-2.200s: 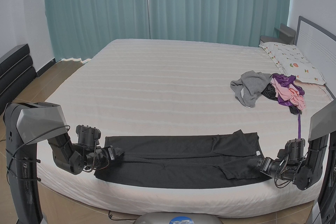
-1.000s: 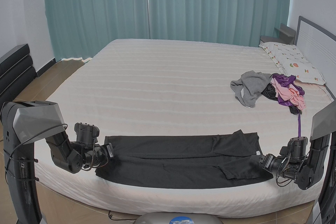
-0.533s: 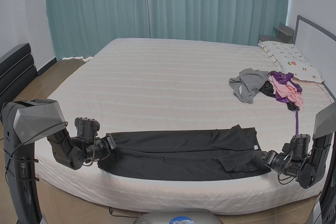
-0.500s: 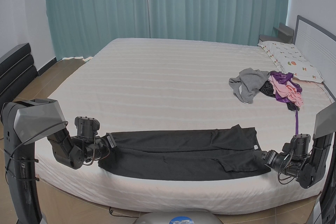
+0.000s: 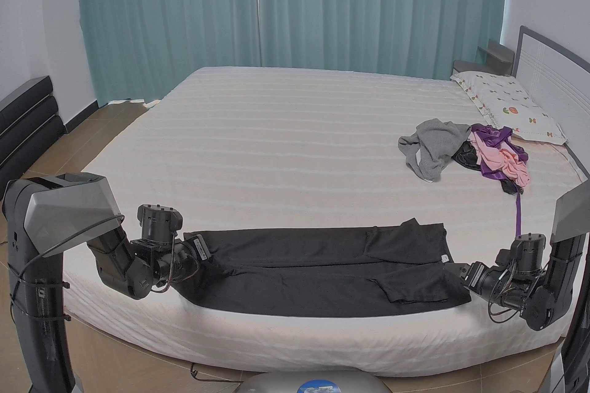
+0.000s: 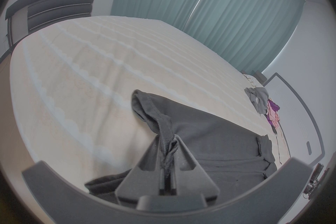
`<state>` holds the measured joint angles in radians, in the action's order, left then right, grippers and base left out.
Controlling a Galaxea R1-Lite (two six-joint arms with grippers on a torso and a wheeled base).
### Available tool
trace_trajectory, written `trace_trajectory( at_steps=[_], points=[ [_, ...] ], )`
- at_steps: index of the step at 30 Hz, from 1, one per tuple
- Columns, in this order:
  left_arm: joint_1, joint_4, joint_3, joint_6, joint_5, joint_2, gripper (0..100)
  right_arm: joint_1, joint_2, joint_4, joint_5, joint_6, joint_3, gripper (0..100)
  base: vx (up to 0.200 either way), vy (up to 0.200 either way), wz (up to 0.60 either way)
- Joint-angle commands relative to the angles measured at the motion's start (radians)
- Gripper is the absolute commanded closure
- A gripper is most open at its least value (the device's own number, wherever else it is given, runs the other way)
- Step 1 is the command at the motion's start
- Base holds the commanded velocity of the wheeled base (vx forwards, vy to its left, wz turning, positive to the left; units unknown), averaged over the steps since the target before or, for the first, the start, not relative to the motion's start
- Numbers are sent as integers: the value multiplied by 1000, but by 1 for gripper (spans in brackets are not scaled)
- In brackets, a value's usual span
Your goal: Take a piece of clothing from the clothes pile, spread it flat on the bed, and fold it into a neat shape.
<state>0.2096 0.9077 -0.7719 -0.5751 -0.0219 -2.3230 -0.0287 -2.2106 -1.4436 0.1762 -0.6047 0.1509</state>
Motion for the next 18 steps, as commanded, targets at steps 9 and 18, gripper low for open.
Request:
trace_trajectory(
  at_steps=[9,18],
  points=[
    [51,-56,-7,-5,-20,123,100,-2,-1,0,0,0,-2,0,0,-200,0],
    [148,-170,-66,-5,-29,145,100,-10,-4,0,0,0,-1,0,0,-200,0]
  ],
)
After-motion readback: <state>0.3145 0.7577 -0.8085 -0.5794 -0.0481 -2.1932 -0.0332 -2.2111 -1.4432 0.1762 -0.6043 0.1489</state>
